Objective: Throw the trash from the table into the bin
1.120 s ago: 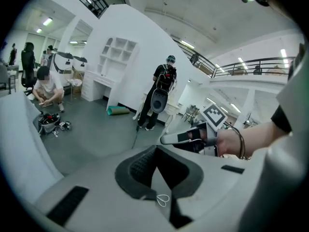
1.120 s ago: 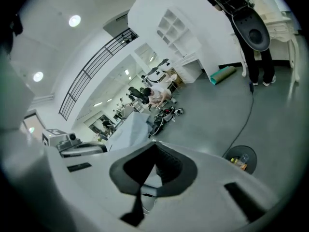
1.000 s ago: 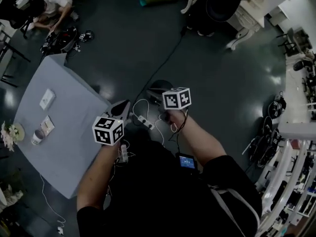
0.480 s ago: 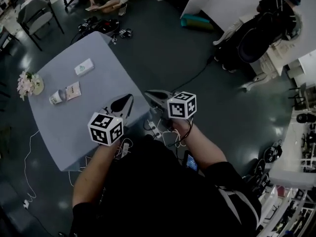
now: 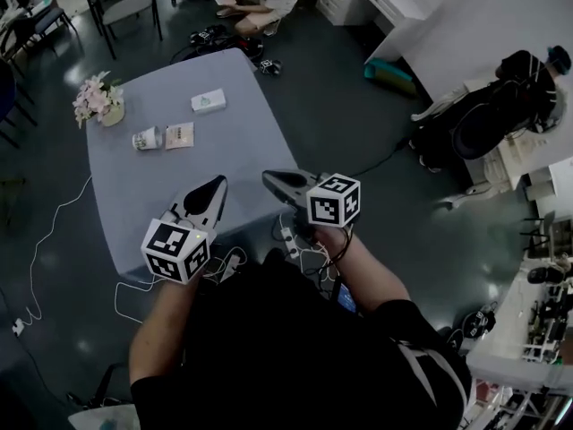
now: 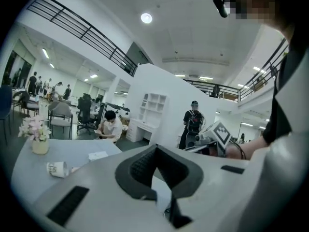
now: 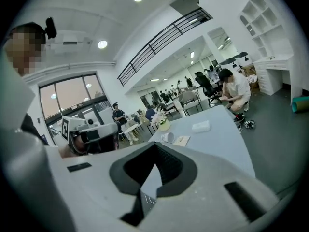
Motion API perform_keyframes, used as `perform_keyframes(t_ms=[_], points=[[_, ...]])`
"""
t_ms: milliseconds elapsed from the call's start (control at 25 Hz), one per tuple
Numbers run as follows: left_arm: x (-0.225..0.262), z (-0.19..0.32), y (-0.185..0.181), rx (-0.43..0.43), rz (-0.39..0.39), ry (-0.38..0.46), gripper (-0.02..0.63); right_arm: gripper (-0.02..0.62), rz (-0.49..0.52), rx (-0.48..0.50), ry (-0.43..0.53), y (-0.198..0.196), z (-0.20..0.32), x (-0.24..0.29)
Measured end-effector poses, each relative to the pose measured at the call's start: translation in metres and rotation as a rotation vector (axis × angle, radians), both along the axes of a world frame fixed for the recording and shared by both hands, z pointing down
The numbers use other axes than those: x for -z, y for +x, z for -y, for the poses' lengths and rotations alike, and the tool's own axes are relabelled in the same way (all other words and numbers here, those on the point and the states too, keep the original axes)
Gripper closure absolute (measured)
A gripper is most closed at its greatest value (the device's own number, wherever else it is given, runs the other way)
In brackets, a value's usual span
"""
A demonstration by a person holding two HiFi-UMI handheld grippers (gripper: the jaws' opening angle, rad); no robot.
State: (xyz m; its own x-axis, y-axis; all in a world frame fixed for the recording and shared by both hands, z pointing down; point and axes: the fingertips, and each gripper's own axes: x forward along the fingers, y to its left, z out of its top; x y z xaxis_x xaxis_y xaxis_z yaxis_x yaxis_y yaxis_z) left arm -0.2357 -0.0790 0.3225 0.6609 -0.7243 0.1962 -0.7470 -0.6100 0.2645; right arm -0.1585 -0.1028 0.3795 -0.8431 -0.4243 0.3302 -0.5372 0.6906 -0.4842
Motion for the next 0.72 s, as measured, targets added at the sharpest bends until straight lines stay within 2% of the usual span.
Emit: perform_keyframes(t_ms=[200,360,560,720], points=[[0.01,-0.037,-0.061,0.027,0.035,0.047,0.594,0.594,0.02,0.045,0.01,-0.066,-0.026,0.009],[0.017,-0.07,-0.113,0.064,0.029,0.096,0.594,0.594,0.013,0.068,0.014,-0.115,-0.051,0.009],[0.022,-0.094,-0.172,0.123,-0.012,0.11,0.592,0.592,0.036,0.026,-0.03,-0.148,-0.07,-0.001],[0.017,-0.1,-0.203,0.161,-0.035,0.088,0.592,0.591,0.031,0.031,-0.064,-0.162,-0.08,-0.009]])
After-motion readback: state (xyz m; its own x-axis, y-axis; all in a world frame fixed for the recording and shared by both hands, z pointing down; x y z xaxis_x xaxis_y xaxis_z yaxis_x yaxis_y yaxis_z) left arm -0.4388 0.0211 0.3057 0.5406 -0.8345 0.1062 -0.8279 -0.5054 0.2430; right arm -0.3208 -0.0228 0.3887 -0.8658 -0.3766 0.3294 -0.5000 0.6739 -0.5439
